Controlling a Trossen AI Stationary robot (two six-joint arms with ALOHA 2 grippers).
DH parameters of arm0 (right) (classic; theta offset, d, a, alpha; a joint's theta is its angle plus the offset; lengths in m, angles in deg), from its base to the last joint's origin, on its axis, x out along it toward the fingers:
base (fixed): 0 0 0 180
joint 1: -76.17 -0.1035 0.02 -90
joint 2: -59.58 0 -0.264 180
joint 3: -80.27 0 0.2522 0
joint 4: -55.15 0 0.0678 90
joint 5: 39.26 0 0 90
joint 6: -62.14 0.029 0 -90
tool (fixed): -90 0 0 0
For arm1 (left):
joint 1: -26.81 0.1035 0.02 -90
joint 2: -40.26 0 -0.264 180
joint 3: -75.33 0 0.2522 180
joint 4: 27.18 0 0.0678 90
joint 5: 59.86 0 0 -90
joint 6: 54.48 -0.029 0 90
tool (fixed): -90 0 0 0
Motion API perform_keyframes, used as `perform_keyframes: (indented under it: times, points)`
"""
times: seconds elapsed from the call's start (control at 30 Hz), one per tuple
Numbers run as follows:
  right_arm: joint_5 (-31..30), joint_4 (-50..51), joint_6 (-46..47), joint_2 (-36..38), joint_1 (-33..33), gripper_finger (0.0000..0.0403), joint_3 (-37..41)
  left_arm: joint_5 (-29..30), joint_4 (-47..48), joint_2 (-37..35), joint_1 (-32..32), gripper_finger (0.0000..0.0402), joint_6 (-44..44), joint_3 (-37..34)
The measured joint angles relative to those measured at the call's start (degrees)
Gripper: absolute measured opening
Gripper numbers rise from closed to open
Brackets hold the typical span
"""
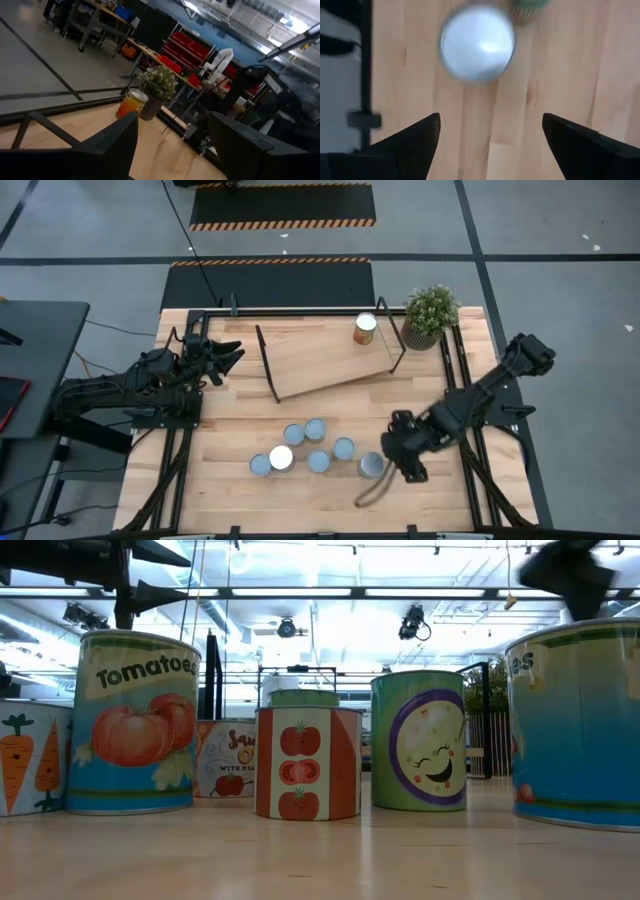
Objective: Pick and place cans onto a shelf
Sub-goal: Put the canned cherries on the shelf
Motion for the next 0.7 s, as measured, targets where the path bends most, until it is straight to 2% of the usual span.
perform_keyframes:
  times: [0.2,0.3,0.43,0.57,0.7]
  points:
    - [-2.02,-3.82,2.73,-1.46,-4.69,0.0357,4.32,-1.10,0.37,0.00,0.02,0.0247,3.20,0.00]
    - [-4.19,-9.35,2.17,-2.17,-5.47,0.0357,6.98,-1.12,0.37,0.00,0.02,0.0247,3.28,0.00]
    - [-3.28,-18.23,2.22,-2.72,-5.41,0.0359,11.43,-2.02,0.39,0.00,0.02,0.0247,3.40,0.00]
    - [-3.52,-23.33,-1.05,-2.72,-5.19,0.0366,13.52,-4.19,0.57,0.00,0.00,0.0247,3.44,0.00]
    - [-8.14,-28.09,-4.55,-2.72,-5.03,0.0370,15.74,-4.35,1.23,0.00,0.01,0.0247,3.15,0.00]
